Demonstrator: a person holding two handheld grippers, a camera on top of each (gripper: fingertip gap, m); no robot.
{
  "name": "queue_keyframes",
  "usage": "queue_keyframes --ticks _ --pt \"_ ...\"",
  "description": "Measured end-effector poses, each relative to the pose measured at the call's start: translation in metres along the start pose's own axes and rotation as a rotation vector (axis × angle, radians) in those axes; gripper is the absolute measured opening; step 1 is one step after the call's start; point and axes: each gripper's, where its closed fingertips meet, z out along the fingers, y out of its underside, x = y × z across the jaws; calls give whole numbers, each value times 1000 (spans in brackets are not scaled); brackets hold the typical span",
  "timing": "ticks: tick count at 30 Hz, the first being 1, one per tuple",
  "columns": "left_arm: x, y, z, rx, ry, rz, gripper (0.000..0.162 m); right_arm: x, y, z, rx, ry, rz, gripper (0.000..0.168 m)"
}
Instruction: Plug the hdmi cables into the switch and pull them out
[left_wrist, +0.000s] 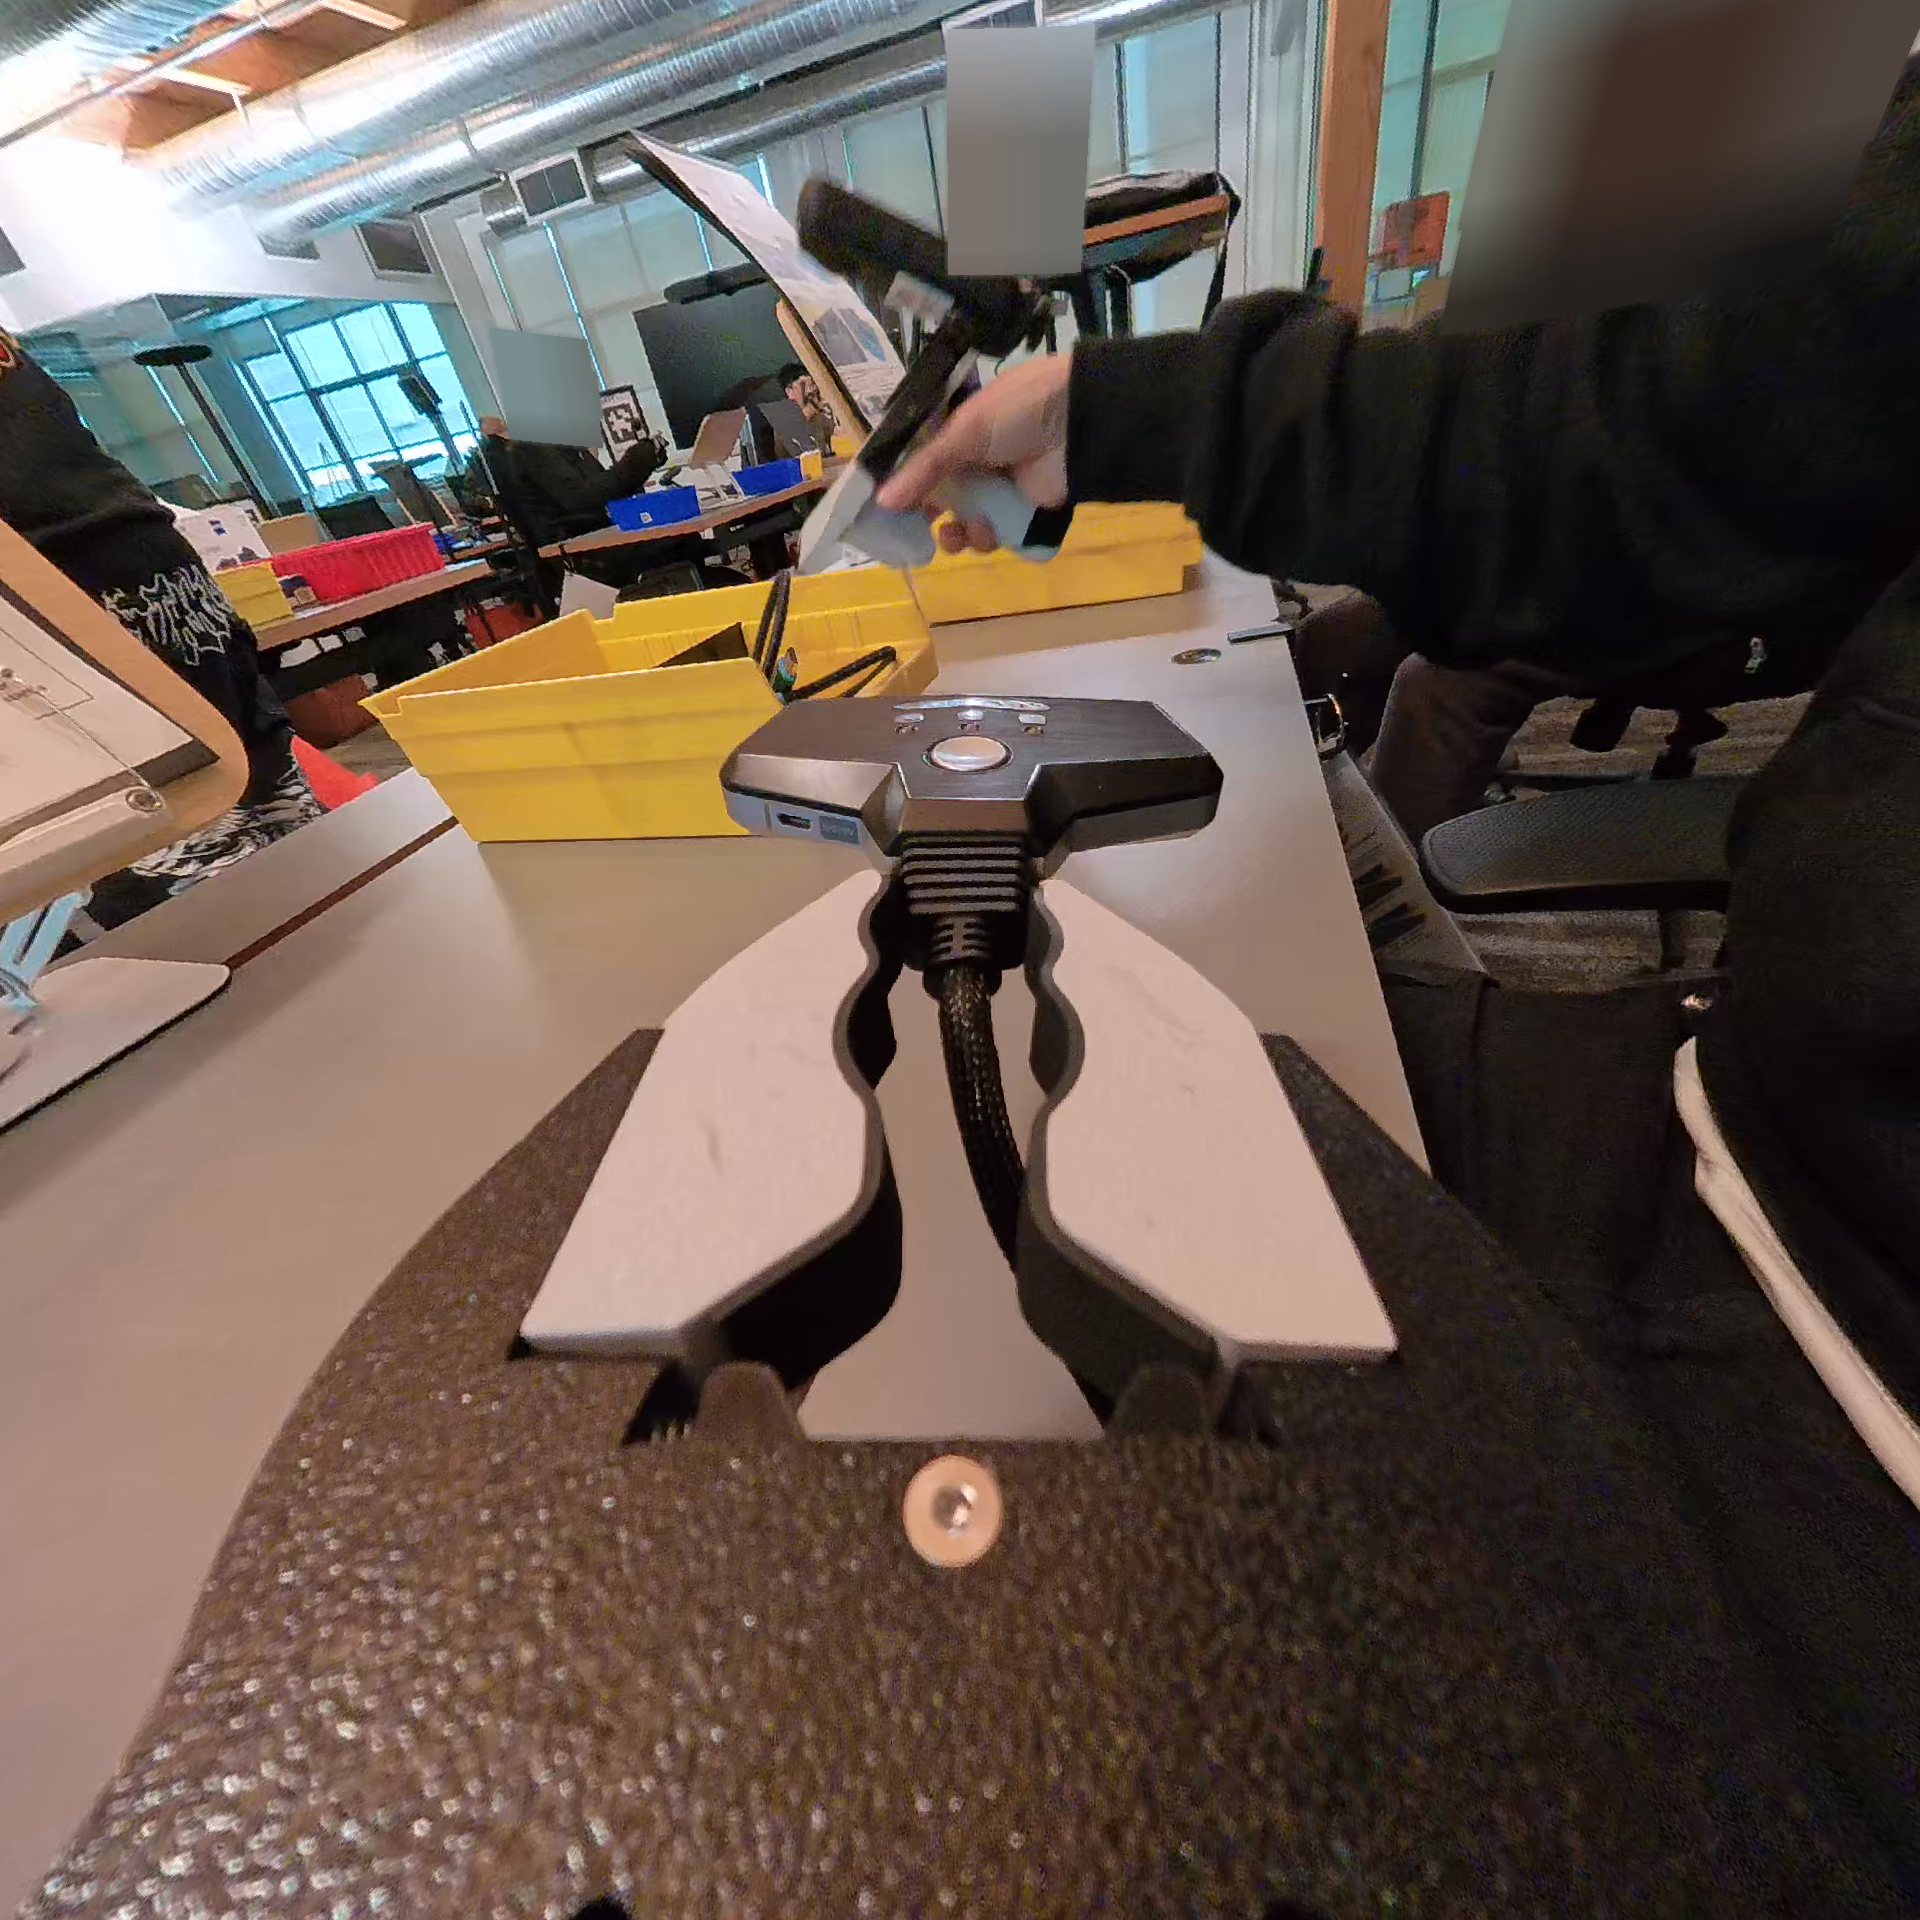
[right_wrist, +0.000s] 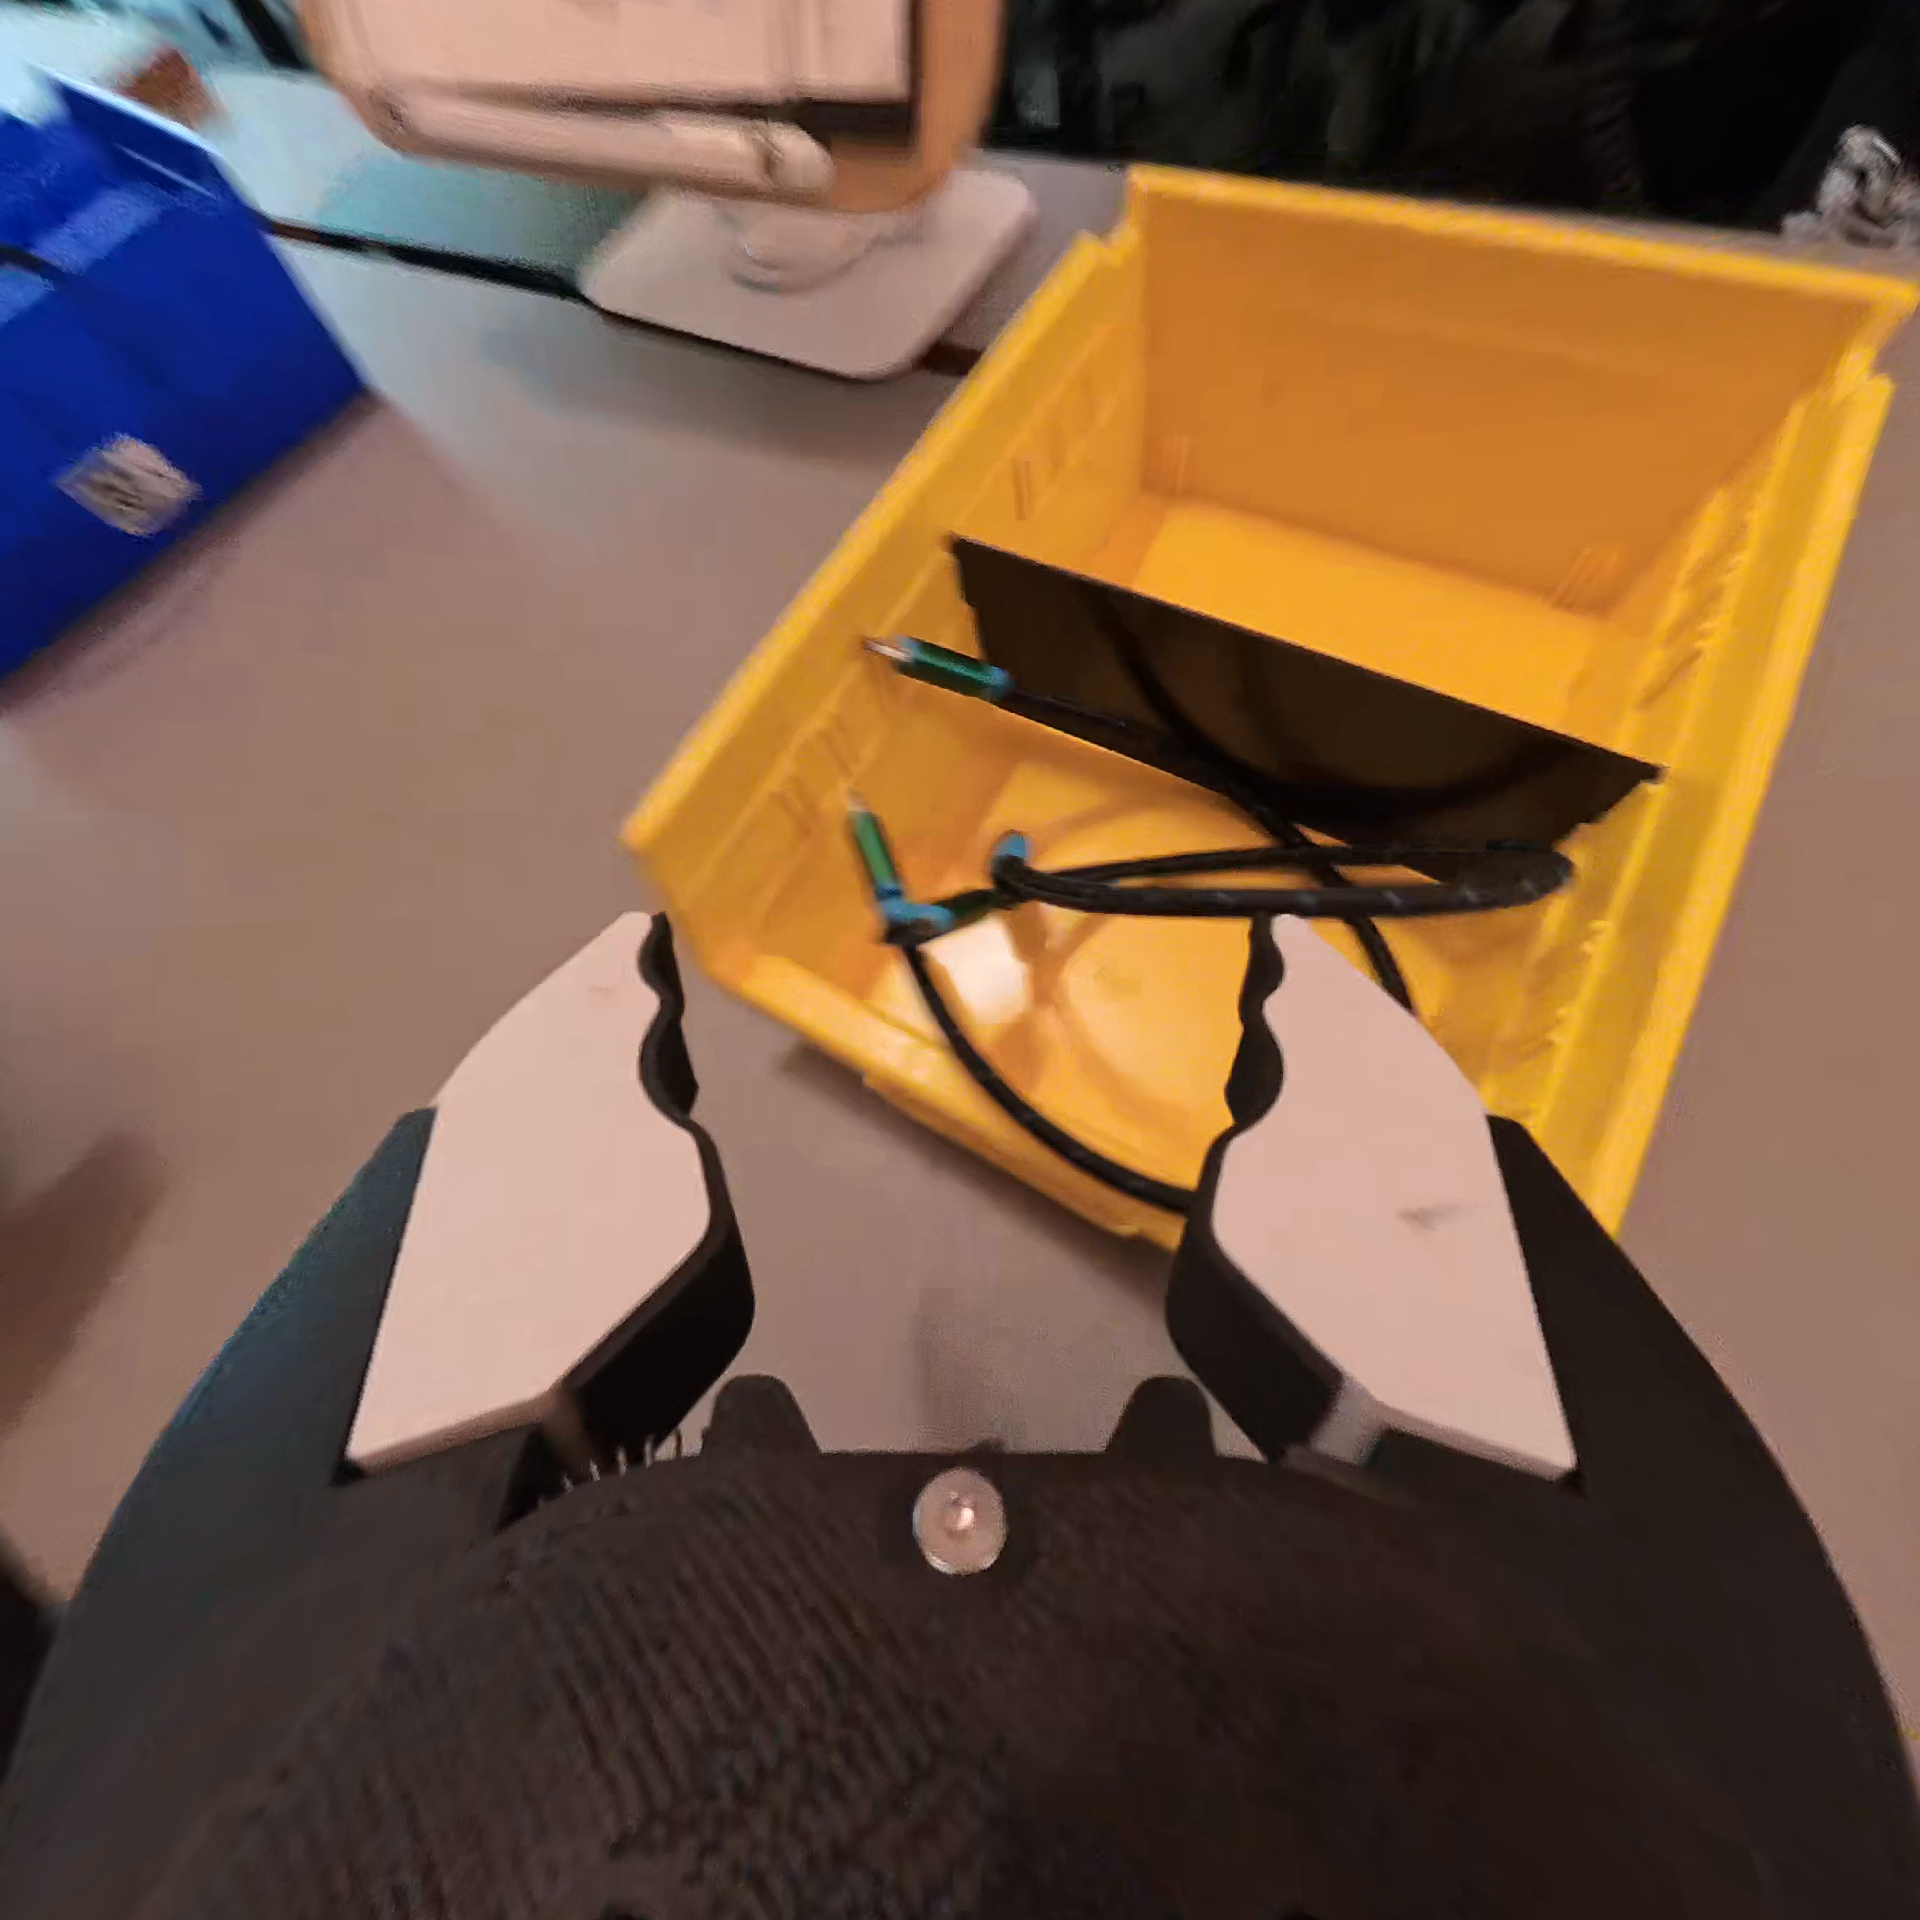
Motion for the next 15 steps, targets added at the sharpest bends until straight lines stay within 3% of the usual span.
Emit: queue_keyframes --ticks 2,4,6,11,13,15 --pt "1 -2 2 -1 -3 24 22 -53 -10 -20 53 -177 3 105" --pt "4 -9 8 2 0 59 22 -137 1 -36 7 -496 -7 105" --pt "12 -20 17 5 15 125 22 -213 20 -49 -76 -780 8 94" --pt "40 -54 40 31 42 345 22 -320 54 -50 -243 -1121 158 97" --pt "44 -57 42 15 34 401 22 -343 52 -62 -241 -1275 211 74" --pt "41 -56 42 -13 5 443 22 -350 54 -57 -219 -1276 198 35"
